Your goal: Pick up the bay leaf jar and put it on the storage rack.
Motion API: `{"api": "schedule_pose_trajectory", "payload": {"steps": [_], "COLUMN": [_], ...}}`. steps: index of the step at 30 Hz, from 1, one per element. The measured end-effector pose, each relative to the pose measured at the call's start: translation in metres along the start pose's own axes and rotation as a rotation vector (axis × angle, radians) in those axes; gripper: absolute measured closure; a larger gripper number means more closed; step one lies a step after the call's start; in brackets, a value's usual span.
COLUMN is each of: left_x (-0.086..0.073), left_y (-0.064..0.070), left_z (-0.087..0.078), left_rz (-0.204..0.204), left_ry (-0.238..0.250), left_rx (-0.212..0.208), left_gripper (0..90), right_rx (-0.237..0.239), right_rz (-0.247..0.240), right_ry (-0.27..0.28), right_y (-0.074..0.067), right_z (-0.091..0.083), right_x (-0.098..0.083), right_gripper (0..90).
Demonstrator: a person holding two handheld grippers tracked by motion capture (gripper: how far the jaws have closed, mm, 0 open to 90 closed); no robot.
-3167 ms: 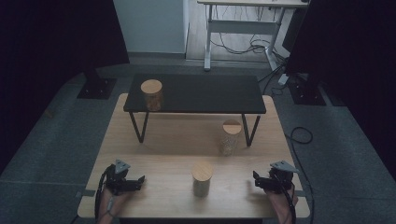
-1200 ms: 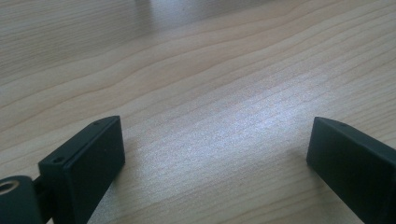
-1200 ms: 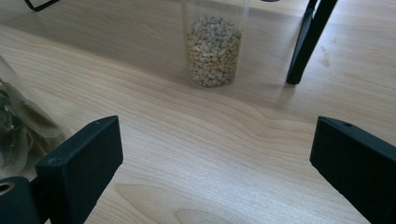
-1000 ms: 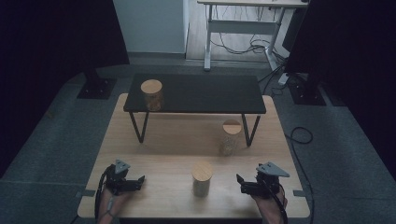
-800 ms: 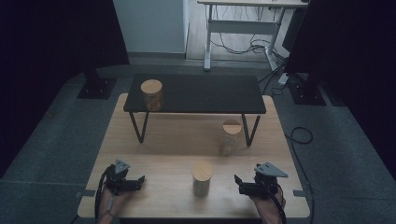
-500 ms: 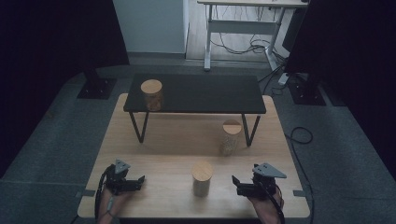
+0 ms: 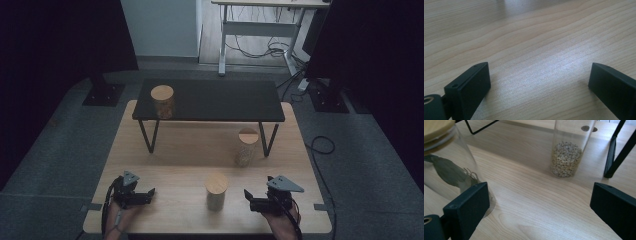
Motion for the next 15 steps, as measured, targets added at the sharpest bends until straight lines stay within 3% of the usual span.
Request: {"api": "schedule_pose_trajectory", "payload": {"steps": [15], "left_x": [0.0], "left_y": [0.0], "left_z": [0.0], "left_rz": [0.0], "left_ry": [-0.001], "left_rx": [0.001], "left_gripper": [3.5], "right_rx": [0.048], "right_rz": [-0.011], "right_ry": [0.007], "right_y": [-0.019], "right_z": [0.005], "right_x": [0.003], "right_gripper": [2.0]}}
Point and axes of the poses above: each handheld gripper's, and its own axes: z roughly forward along the jaws, x roughly out of its top, y roughly to its right, the point moved 5 cm from there along z, roughly forward along the jaws, and after that the axes turned 10 degrees about y, right-handed, at the moved point
